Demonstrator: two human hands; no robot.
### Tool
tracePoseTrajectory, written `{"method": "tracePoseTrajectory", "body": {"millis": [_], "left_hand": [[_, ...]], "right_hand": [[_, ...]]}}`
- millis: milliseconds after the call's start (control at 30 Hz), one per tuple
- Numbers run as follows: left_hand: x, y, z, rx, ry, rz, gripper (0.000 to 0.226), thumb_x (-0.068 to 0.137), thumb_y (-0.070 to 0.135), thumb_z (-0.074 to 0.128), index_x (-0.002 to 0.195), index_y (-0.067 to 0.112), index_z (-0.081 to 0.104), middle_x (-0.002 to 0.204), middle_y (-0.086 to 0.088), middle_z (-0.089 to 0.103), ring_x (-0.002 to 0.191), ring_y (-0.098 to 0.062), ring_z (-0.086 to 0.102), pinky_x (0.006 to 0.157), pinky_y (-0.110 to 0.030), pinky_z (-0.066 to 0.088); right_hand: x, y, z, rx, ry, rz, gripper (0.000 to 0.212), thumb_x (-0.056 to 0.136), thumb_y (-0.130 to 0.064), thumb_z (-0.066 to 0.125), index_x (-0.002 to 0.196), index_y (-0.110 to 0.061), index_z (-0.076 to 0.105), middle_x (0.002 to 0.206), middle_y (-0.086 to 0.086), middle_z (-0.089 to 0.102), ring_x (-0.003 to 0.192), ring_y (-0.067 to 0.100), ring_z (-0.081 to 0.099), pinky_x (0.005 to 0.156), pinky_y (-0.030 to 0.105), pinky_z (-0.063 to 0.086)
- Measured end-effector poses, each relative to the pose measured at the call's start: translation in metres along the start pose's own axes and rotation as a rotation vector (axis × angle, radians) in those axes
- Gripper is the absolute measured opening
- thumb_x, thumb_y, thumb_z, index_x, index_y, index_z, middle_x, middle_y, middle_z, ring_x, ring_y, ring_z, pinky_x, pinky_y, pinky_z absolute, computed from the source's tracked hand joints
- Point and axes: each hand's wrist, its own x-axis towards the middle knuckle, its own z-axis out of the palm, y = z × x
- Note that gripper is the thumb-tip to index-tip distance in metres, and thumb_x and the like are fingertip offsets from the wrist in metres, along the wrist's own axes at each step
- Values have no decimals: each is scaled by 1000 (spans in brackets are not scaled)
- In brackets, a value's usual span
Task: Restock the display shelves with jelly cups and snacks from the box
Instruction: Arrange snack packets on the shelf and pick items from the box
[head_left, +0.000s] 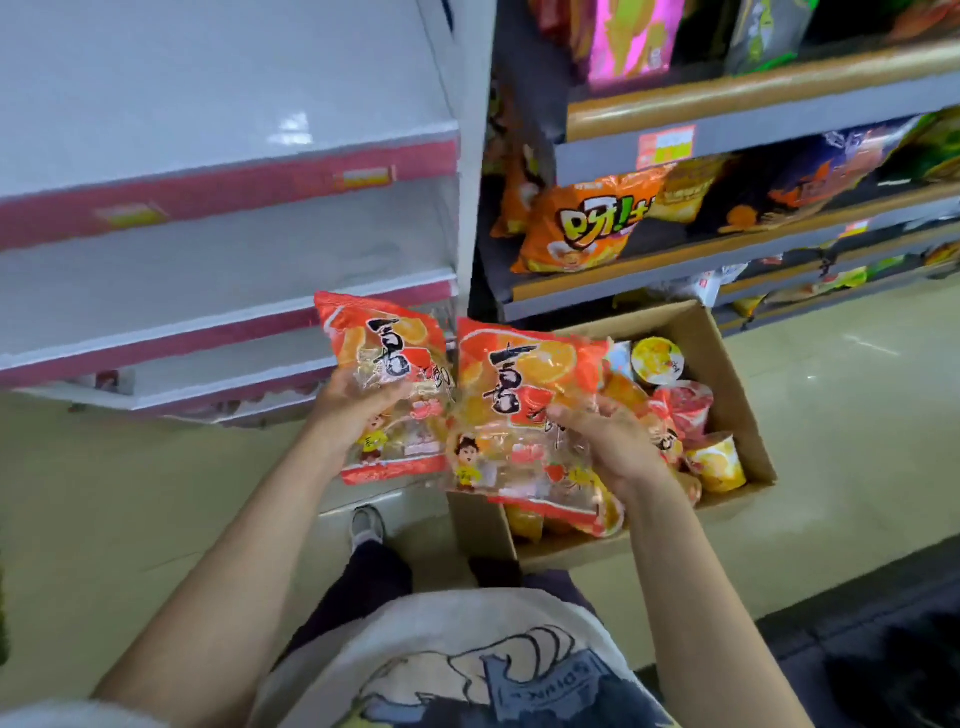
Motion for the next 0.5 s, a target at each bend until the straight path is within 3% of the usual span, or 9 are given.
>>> {"method": "tracePoseTrajectory", "body": {"millis": [67,133,233,333,400,433,500], "left_hand": [[-6,-6,-45,-4,-17,11,100,73,53,79,154,26,27,160,-6,31,142,-31,36,111,-47,34],[-11,-14,-90,-13,-24,3,101,74,54,77,156,28,23,162,-4,28,144,-31,33,114,-49,30],[-19,-27,-152,-63,-26,0,97,77,51,76,156,27,24,161,-5,30,143,-31,34,114,-49,30],[-24,-36,-197,-130,2,21,87,83,43,74,153,22,28,158,-8,35,140,-30,38,111,-43,32],[-28,-42,-218,-218,-12,5,73,86,34,72,149,25,35,150,-7,45,133,-26,44,107,-38,35],[-30,-44,-226,-276,-29,-15,63,86,30,75,140,29,44,139,-6,55,126,-25,49,103,-36,39],[-31,-47,-237,-429,-81,-47,62,76,27,85,128,36,51,108,-3,70,105,-25,63,92,-39,50]], "right_hand": [[-2,-3,46,-26,-82,-12,30,70,-20,87,79,-10,60,78,14,57,71,27,54,68,32,47],[-3,-5,91,-28,-139,-24,28,74,-18,82,89,-5,61,82,13,62,74,25,58,72,32,48],[-4,-2,149,-38,-208,-1,13,78,-23,72,85,-13,70,86,2,73,80,16,69,80,34,51],[-1,0,200,-47,-272,60,36,77,-38,76,106,-17,72,108,-6,75,108,10,65,99,41,43],[4,1,233,-66,-312,57,66,70,-58,82,123,-22,69,131,-2,66,133,22,51,115,56,29],[5,1,246,-81,-332,48,74,66,-64,83,126,-24,67,133,0,65,135,26,49,116,59,26],[5,-3,269,-134,-368,44,73,66,-60,84,127,-24,65,129,3,67,125,26,58,112,55,36]]}}
